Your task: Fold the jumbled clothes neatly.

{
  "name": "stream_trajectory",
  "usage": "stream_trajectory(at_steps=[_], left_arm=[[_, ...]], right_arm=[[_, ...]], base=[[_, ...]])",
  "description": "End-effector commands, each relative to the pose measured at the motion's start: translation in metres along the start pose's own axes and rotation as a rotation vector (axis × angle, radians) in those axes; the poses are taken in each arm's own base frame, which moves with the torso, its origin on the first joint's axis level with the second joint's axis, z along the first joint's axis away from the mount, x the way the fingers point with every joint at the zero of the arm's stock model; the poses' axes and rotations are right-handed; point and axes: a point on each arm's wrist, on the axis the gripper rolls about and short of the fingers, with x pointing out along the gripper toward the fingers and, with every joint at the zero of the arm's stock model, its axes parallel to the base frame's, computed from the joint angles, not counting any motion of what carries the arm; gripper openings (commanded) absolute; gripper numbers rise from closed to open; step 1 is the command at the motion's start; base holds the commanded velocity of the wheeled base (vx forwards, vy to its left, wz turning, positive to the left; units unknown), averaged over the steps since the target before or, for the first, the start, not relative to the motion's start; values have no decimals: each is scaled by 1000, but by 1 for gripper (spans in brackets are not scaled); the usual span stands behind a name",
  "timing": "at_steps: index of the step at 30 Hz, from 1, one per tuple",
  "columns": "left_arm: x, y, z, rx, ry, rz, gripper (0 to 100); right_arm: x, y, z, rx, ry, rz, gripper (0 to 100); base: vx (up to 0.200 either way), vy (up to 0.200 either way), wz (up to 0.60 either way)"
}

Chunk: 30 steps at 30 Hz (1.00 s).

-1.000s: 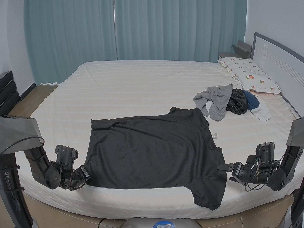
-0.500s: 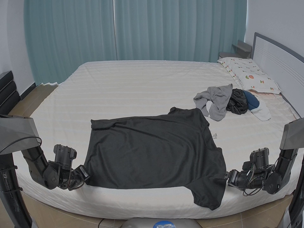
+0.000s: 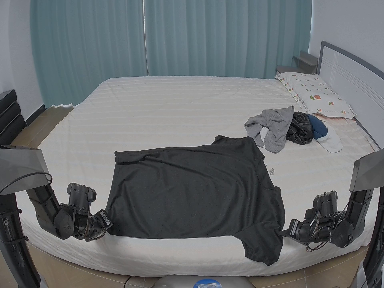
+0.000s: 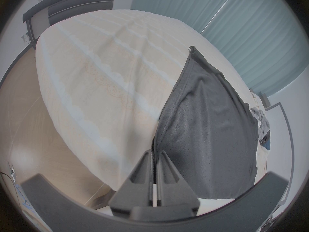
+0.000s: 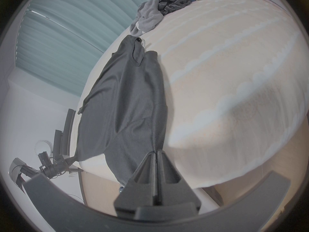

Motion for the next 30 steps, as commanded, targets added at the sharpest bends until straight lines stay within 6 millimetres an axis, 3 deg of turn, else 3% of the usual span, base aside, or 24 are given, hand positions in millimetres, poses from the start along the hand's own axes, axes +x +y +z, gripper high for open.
stream_trajectory(at_steps=[1,14,30], left_arm=[[-1,2,-2,11,10,12,0],[-27,13,11,62,15,59,0],[-42,26,3,171,124,148,0]], right_arm=[[-5,-1,-3,-6,5,-3,0],[-40,-3,1,-66,29,-61,0],[-47,-6,-17,-177,174,-118,0]], base=[[0,0,0],[0,0,0],[0,0,0]])
